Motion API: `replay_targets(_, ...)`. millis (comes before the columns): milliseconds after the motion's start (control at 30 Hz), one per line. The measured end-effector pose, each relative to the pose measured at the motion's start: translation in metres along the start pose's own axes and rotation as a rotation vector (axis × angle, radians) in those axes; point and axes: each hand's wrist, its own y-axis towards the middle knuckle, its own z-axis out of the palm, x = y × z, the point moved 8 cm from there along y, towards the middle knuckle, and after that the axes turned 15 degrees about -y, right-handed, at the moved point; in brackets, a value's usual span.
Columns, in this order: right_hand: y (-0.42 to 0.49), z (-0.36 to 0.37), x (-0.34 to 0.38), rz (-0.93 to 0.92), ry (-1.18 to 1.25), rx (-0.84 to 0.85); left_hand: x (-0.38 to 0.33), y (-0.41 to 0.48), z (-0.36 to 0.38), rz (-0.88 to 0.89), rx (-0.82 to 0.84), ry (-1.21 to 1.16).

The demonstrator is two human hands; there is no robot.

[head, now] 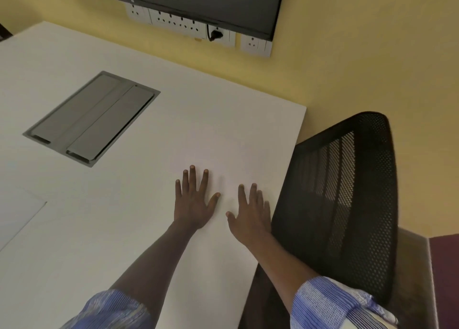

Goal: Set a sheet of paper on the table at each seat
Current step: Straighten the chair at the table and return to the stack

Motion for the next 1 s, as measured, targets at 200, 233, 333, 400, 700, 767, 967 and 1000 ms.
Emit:
replay_targets(200, -0.079, -0.044, -0.035, 0.012, 0.044, -0.108, -0.066, -0.074, -0.044, 0.019, -0.056, -0.036)
replay_targets(233, -0.097, -0.051, -0.041, 0.013, 0.054, -0.131, -0.077, -0.091, -0.051, 0.024, -0.067, -0.036)
replay_targets(333, -0.162, -0.066, -0.059, 0.008, 0.064, -0.204, -0.108, -0.154, -0.074, 0.041, -0.115, -0.024)
replay_targets(400, -0.212, -0.071, -0.068, 0.001, 0.087, -0.238, -0.127, -0.201, -0.088, 0.058, -0.145, -0.012)
replay_targets(700, -0.396, -0.088, -0.076, -0.005, 0.08, -0.303, -0.16, -0.379, -0.147, 0.097, -0.213, 0.009)
replay_targets(767, -0.425, -0.089, -0.073, 0.006, 0.085, -0.318, -0.158, -0.406, -0.161, 0.104, -0.224, 0.011)
replay_targets(967, -0.499, -0.081, -0.048, 0.065, 0.13, -0.34, -0.138, -0.476, -0.19, 0.145, -0.231, -0.006)
replay_targets(1000, -0.511, -0.078, -0.041, 0.077, 0.134, -0.343, -0.131, -0.487, -0.194, 0.15, -0.228, -0.01)
